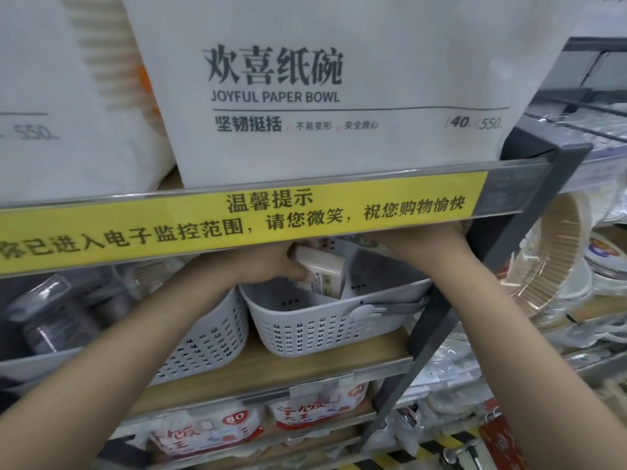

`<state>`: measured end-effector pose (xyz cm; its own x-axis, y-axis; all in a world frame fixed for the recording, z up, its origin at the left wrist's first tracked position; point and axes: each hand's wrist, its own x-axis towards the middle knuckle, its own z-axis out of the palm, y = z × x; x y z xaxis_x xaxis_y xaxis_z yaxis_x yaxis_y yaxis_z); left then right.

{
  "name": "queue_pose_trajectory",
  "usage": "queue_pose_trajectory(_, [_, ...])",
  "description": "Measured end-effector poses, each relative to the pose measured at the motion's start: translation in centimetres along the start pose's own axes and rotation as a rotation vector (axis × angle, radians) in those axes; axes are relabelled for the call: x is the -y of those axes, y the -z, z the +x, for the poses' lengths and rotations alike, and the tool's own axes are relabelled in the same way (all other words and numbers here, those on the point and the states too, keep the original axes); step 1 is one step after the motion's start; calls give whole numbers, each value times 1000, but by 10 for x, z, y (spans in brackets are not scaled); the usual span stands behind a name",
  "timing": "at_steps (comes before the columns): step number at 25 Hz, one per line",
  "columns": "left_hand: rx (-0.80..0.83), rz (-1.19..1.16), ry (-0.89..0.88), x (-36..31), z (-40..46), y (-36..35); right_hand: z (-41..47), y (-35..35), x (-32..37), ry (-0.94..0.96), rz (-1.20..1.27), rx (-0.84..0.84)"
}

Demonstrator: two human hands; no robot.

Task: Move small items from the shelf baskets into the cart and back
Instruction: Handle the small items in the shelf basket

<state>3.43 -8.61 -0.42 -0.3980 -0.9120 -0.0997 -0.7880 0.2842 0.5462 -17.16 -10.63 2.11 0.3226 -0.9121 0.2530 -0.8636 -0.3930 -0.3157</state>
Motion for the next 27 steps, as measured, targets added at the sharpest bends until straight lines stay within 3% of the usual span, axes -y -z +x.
queue_pose_trajectory(2, [-183, -61, -2, 3, -17, 0, -3, -6, 1, 73, 53, -195])
queue_pose_trajectory(6, [-489, -118, -102, -6, -68, -9, -36, 0, 11, 45, 555, -242])
queue_pose_trajectory(12, [-773, -224, -182, -36, -128, -29, -79, -3, 12, 204, 312, -460])
queue_pose_trajectory(19, [-748, -464, -228, -41, -150, -54, -132, 3, 13, 251, 154, -524])
queue_pose_trajectory(24, [-583, -748, -245, -62, -140, -80, -204, -2, -3, -92, 401, -499])
queue_pose_trajectory(27, [-462, -799, -192, -85, -125, -104, -254, -14, -25, -356, 634, -487])
